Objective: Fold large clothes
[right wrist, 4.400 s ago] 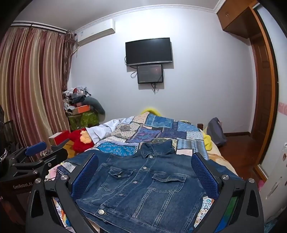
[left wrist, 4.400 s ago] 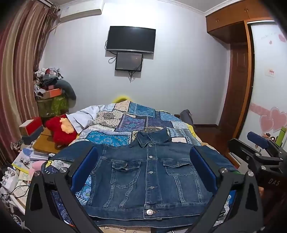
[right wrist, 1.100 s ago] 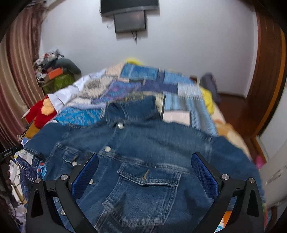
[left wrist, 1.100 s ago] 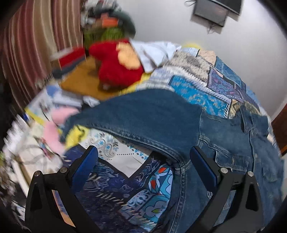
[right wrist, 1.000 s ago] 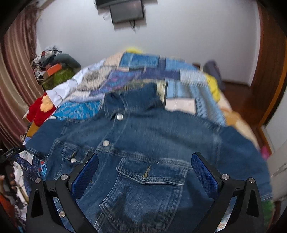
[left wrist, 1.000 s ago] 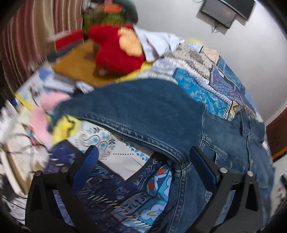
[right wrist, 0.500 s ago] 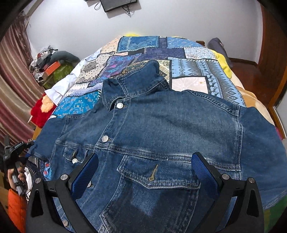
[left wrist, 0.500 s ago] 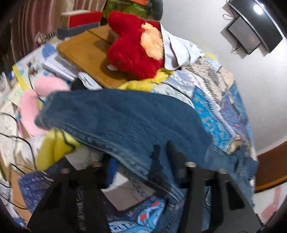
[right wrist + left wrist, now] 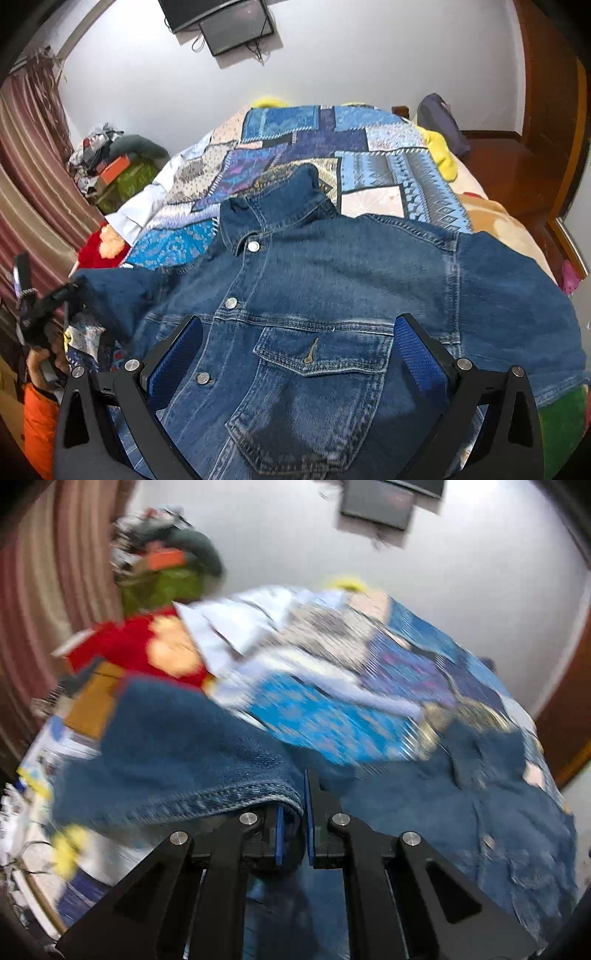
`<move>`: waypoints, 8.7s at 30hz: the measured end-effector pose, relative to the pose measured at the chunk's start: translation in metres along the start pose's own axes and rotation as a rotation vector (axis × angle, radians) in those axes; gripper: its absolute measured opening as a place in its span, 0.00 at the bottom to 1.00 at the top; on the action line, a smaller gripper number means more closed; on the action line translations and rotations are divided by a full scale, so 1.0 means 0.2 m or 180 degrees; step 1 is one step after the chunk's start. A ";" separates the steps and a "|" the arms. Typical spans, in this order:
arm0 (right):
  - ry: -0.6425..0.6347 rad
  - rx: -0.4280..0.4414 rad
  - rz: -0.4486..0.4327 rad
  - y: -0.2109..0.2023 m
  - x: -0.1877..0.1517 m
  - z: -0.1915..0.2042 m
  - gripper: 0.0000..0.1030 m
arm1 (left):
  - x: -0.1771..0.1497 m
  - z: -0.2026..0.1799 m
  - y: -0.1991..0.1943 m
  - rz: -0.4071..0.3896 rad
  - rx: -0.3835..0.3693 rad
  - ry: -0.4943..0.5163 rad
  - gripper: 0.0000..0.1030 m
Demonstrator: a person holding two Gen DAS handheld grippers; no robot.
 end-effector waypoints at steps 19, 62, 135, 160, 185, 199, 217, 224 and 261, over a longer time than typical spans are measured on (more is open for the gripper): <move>0.0000 -0.0015 -0.0100 -0.20 -0.02 -0.03 1.00 | -0.34 0.33 -0.03 0.0688 -0.0317 -0.0735 0.71; 0.0499 -0.0205 -0.0024 -0.33 -0.04 -0.51 1.00 | -0.56 -1.42 -0.10 0.1011 -0.1614 0.1571 0.10; -0.0501 -0.0603 0.0635 0.10 -0.15 -0.51 0.81 | -0.65 -0.51 0.19 0.1148 -0.0522 0.1016 0.99; 0.0047 -0.0072 0.0848 0.39 -0.06 -0.48 0.49 | -0.37 -0.51 0.54 0.1319 -0.0416 0.0980 0.99; -0.1272 -0.1080 0.0330 0.31 -0.04 -0.44 0.90 | -0.52 -0.45 0.51 0.1203 -0.0292 0.0671 1.00; -0.0767 -0.1115 0.0026 -0.25 0.07 -0.67 0.92 | -0.28 -0.67 0.20 0.0719 -0.0285 0.1111 1.00; 0.1497 -0.1387 0.0175 -0.63 -0.30 -1.62 0.94 | -0.46 -1.48 -0.06 0.0705 -0.1243 0.1786 1.00; 0.2430 -0.1023 0.0304 -0.54 -0.51 -1.87 0.93 | -0.62 -1.59 0.06 0.1008 -0.1218 0.1836 1.00; 0.0882 0.0312 -0.0930 -0.48 0.59 -0.54 0.09 | -0.12 -0.92 -0.28 0.0264 -0.0996 0.0864 1.00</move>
Point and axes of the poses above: each gripper's, at about its wrist camera, not at the fingertips, and y roughly the way its jaws point, z to its left, x to its top, the point moved 2 cm from there along y, roughly the way its jaws point, and after that the axes turned 12 degrees about -z, right-handed, at the moved point
